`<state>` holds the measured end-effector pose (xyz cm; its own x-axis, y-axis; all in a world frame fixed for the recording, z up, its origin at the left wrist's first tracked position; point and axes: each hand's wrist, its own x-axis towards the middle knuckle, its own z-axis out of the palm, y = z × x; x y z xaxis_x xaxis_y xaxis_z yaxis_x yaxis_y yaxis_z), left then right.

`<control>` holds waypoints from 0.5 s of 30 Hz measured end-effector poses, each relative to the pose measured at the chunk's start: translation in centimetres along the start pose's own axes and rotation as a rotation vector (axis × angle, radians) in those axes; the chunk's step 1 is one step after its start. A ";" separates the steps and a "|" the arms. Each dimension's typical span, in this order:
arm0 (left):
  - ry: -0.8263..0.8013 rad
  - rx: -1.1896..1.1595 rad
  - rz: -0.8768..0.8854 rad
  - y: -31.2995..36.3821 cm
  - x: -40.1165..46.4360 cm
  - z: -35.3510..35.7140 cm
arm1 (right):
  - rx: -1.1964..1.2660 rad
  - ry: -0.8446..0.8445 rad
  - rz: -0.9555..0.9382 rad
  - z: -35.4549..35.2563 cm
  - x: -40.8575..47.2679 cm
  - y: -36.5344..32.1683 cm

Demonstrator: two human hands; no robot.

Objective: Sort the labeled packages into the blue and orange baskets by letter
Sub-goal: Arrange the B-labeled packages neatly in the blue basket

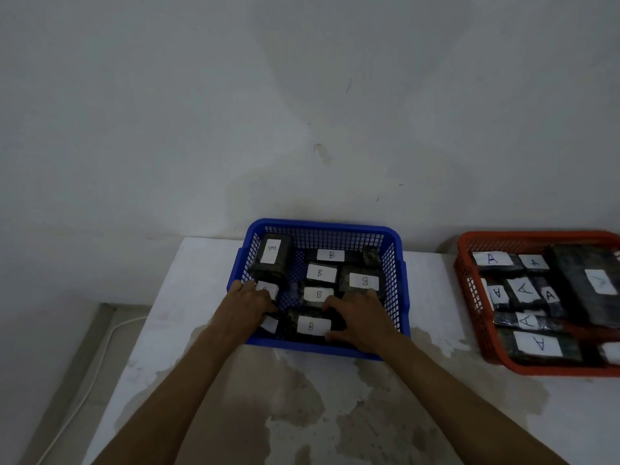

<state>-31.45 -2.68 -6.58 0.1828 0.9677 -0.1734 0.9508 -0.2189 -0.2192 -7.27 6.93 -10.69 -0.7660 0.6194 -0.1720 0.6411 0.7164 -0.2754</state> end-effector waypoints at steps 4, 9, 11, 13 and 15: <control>-0.110 0.012 -0.113 -0.4 0.8 1.2 | 0.000 0.052 0.016 0.2 -0.5 0.5; -0.236 0.090 -0.142 -0.2 1.2 1.5 | 0.080 -0.029 0.051 -0.6 -0.7 0.6; -0.214 0.094 -0.182 0.1 1.2 1.7 | 0.290 0.045 0.069 -2.0 -1.1 1.1; -0.183 0.059 -0.228 0.4 1.2 2.0 | 0.501 0.216 0.113 -3.9 -1.8 2.3; -0.110 -0.029 -0.259 0.5 1.1 2.1 | 0.530 0.375 0.183 -6.0 -2.7 4.0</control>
<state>-31.30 -1.99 -8.90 -0.0939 0.9714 -0.2182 0.9693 0.0391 -0.2428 -2.39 10.06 -5.70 -0.5181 0.8536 0.0538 0.5758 0.3946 -0.7161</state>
